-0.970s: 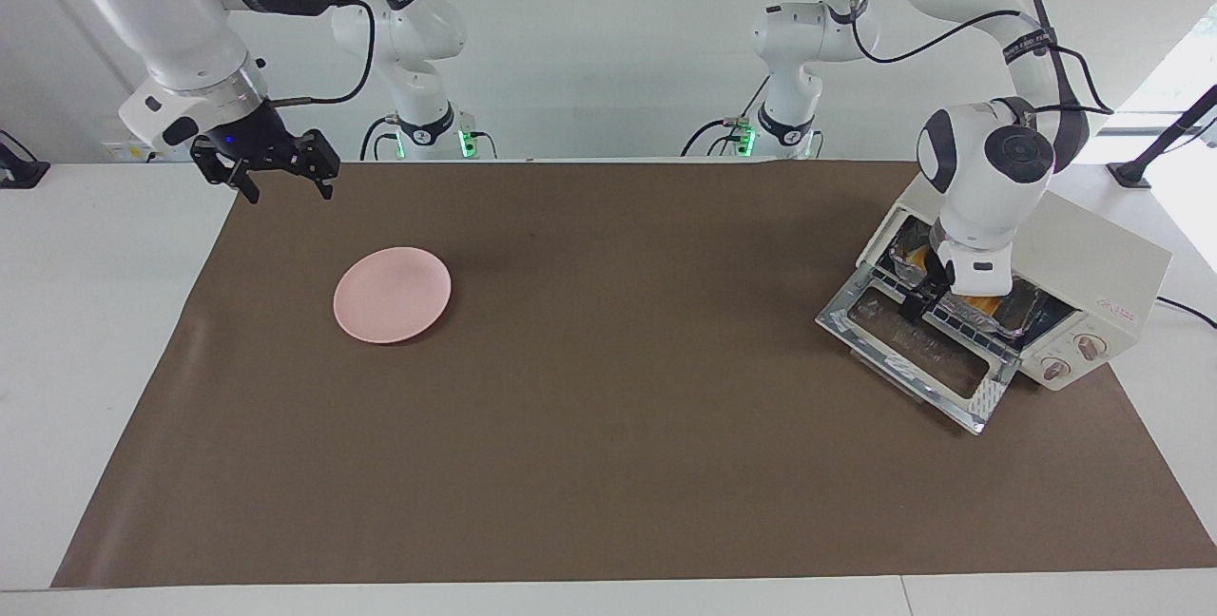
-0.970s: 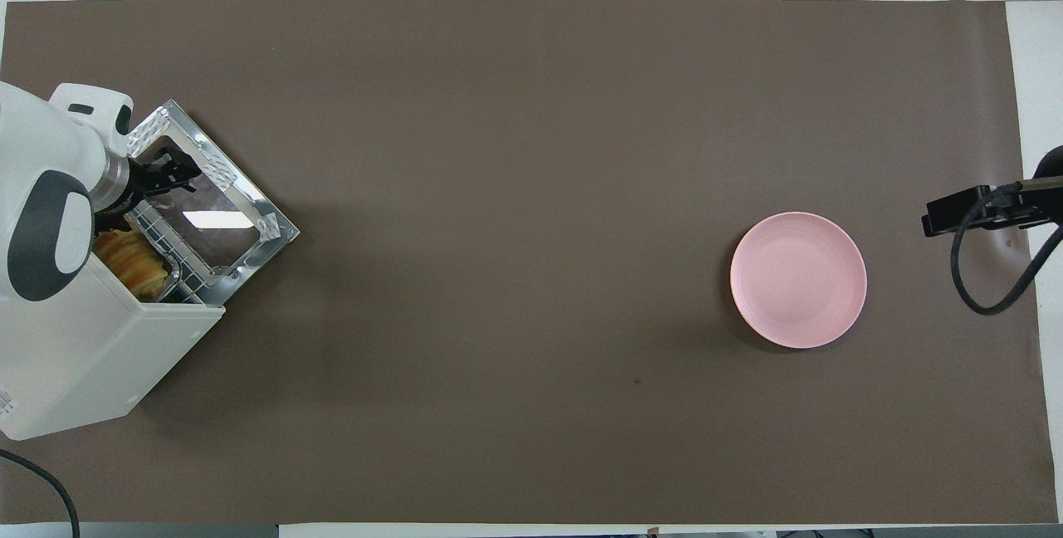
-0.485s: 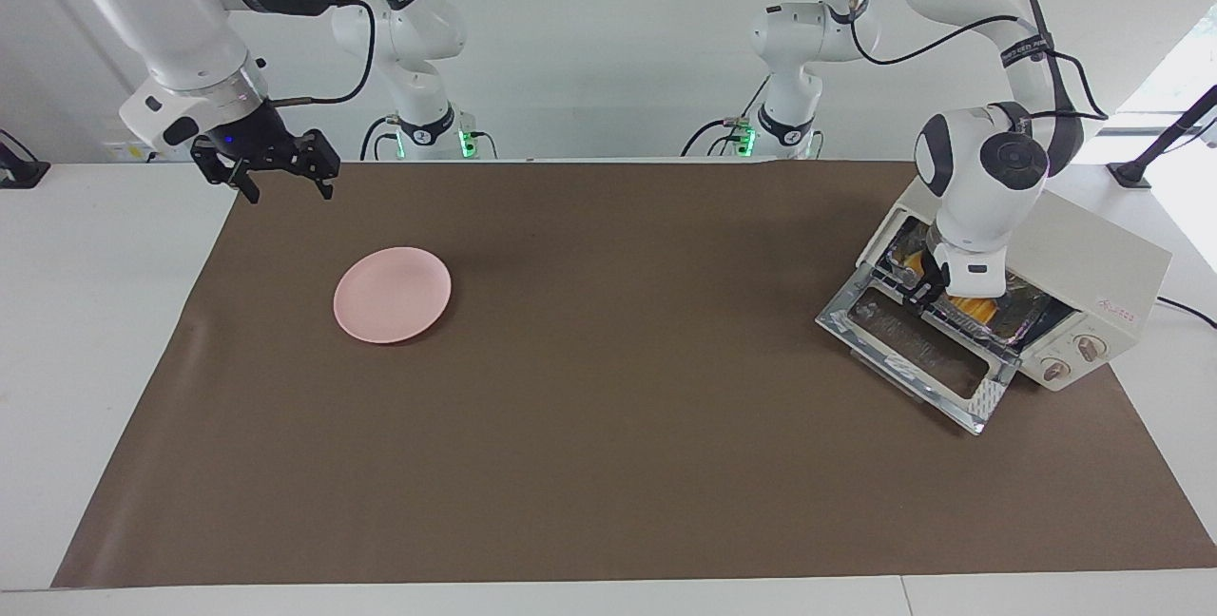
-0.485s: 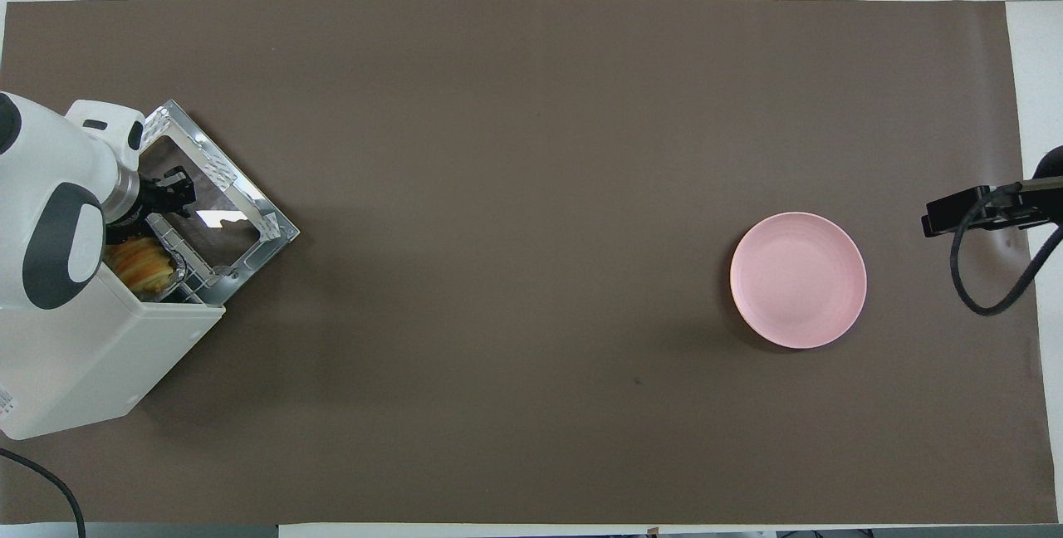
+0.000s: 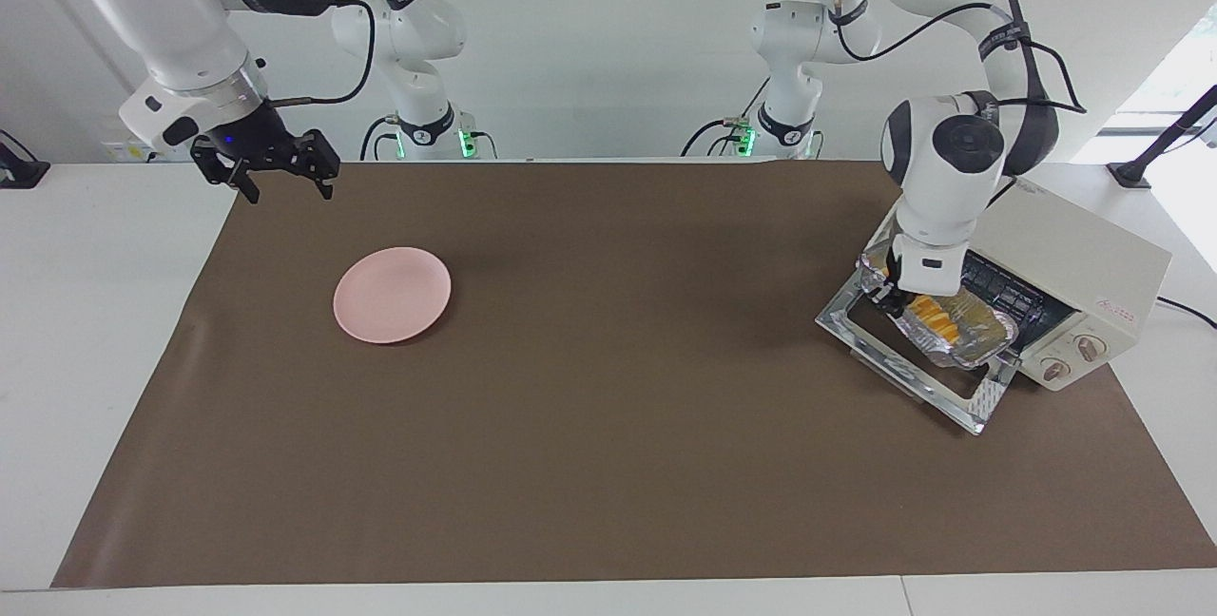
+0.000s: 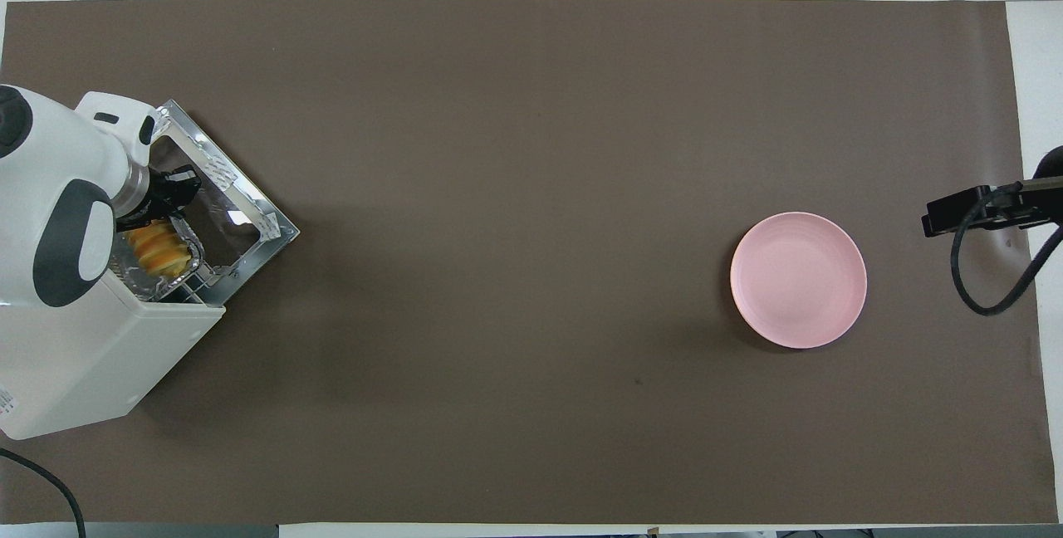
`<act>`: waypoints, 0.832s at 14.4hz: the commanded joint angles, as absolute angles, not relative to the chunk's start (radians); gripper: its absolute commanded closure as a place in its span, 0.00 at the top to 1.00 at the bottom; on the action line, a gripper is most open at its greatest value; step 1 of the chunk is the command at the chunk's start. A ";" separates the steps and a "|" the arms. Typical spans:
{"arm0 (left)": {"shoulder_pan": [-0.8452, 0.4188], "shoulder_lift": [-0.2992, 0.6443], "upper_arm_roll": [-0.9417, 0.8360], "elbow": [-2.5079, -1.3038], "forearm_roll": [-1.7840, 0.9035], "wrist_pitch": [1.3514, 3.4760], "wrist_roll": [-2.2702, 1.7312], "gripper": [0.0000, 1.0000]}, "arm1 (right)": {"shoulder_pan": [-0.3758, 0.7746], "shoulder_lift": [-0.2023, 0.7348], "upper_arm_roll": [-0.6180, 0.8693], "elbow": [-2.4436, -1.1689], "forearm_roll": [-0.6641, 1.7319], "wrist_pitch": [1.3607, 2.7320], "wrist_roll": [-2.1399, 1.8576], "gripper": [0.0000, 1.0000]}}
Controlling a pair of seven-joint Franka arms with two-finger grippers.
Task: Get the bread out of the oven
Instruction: 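Pull the foil tray out of the oven with the left gripper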
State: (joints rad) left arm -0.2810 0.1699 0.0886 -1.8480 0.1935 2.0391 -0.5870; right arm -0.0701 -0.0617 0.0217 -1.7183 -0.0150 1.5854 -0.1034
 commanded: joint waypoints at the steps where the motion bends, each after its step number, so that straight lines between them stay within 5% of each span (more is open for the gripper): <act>1: -0.401 0.285 0.089 -1.649 0.163 1.970 -0.543 0.00 | -0.083 -0.074 0.029 -1.726 0.003 1.578 -0.117 1.00; 8: -0.685 0.420 0.061 -1.614 0.086 2.068 -0.502 0.00 | -0.083 -0.074 0.029 -1.724 0.003 1.578 -0.117 1.00; 12: -0.785 0.554 0.074 -1.456 -0.049 2.013 -0.558 0.00 | -0.083 -0.074 0.029 -1.726 0.003 1.578 -0.117 1.00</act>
